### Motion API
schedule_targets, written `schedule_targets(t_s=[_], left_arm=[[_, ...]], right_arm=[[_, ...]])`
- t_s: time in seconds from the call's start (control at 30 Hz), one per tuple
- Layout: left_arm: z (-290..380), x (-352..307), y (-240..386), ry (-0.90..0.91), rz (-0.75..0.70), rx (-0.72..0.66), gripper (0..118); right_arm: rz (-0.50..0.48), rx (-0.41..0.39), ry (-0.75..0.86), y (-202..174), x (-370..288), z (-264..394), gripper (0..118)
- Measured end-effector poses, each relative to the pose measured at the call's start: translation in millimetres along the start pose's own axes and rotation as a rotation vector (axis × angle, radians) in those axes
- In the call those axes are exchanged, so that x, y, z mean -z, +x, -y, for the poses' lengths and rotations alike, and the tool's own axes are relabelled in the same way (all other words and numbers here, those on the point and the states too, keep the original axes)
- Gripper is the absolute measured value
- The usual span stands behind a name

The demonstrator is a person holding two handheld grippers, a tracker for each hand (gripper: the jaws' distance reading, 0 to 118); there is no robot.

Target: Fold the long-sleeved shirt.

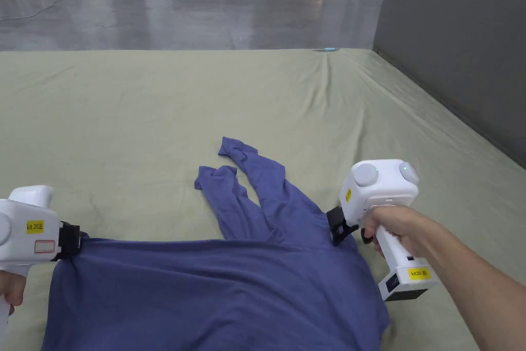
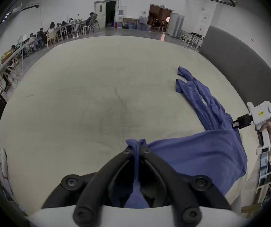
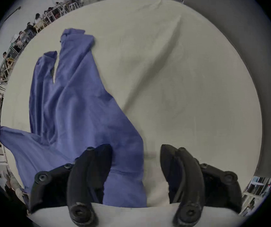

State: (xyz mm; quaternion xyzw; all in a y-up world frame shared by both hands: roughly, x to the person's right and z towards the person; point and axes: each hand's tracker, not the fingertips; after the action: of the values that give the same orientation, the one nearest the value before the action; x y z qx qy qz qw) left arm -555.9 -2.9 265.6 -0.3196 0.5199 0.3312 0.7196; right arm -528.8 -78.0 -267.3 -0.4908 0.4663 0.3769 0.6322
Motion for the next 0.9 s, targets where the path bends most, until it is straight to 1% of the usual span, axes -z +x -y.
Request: schedule_targets(t_s=[0.03,0.07,0.1,0.13,0.17,0.2,0.23,0.3,0.33,0.37,0.4,0.43,0.47,0.5,0.53,0.6,0.63,0.7,0.77,0.83,0.9], left_arm=[[0.1,0.9,-0.5,-0.001,0.0,-0.001,0],[0.1,2.1,-1.9,-0.003,0.001,-0.005,0],[0.3,2.8,-3.0,-0.004,0.002,-0.008,0],[1.0,2.9,-2.6,-0.005,0.003,-0.01,0],[1.2,3.0,-3.3,-0.006,0.003,-0.012,0],[1.3,2.9,-4.1,-0.007,0.002,-0.013,0],[1.6,2.2,-4.9,-0.007,0.001,-0.015,0],[2.9,-2.4,-4.0,-0.004,0.005,-0.026,0],[1.9,-6.3,-4.3,-0.001,0.005,-0.03,0],[0.6,-12.2,-4.4,0.013,0.006,-0.029,0],[-0.5,-20.1,-2.9,0.034,0.012,-0.021,0],[-2.8,-28.6,-2.7,0.063,0.017,-0.021,0],[-8.4,-41.2,-3.7,0.092,0.029,-0.022,0],[-14.8,-52.9,-5.1,0.126,0.044,-0.03,0],[-21.6,-66.5,-5.2,0.16,0.052,-0.041,0],[-41.2,-94.1,-7.4,0.228,0.056,-0.046,0],[-54.5,-109.3,-8.3,0.274,0.037,-0.038,0],[-86.9,-140.8,-10.6,0.371,0.016,-0.033,0],[-123.6,-168.7,-15.4,0.436,-0.01,-0.054,0],[-161.0,-196.4,-15.7,0.505,-0.028,-0.036,0],[-200.4,-227.3,-16.6,0.588,-0.064,-0.008,0]], right_arm=[[-0.005,-0.008,-0.02,-2.6,3.4,0.9,48],[0.006,-0.013,-0.013,-21.4,-23.6,16.6,44],[0.05,-0.051,0.003,-27.3,-27.4,19.7,42],[0.06,-0.085,-0.004,-31.8,-27.5,22.1,37],[0.069,-0.117,-0.005,-35.9,-28.7,24.0,29],[0.087,-0.124,-0.002,-31.6,-30.1,23.1,10],[0.091,-0.126,-0.001,-33.2,-33.2,25.2,0],[0.088,-0.131,0.019,-33.9,-45.5,32.8,0],[0.024,-0.128,0.022,-23.2,-36.0,24.8,0],[-0.048,-0.099,0.03,-21.1,-46.8,26.5,0],[-0.053,-0.101,0.065,-22.2,-62.5,29.6,0],[-0.042,-0.121,0.127,-24.0,-78.9,31.7,0],[-0.036,-0.159,0.172,-25.3,-103.8,29.5,0],[-0.055,-0.166,0.208,-24.5,-125.2,27.1,0],[-0.086,-0.145,0.254,-23.0,-147.2,22.4,0],[-0.121,-0.162,0.328,-24.5,-196.2,8.6,0],[-0.125,-0.174,0.38,-26.4,-221.8,0.3,0],[-0.1,-0.222,0.463,-32.6,-273.0,-24.3,0],[-0.085,-0.217,0.539,-38.6,-315.9,-51.9,0],[-0.078,-0.203,0.608,-42.7,-355.9,-79.0,0],[-0.073,-0.202,0.679,-51.9,-401.8,-91.1,0]])
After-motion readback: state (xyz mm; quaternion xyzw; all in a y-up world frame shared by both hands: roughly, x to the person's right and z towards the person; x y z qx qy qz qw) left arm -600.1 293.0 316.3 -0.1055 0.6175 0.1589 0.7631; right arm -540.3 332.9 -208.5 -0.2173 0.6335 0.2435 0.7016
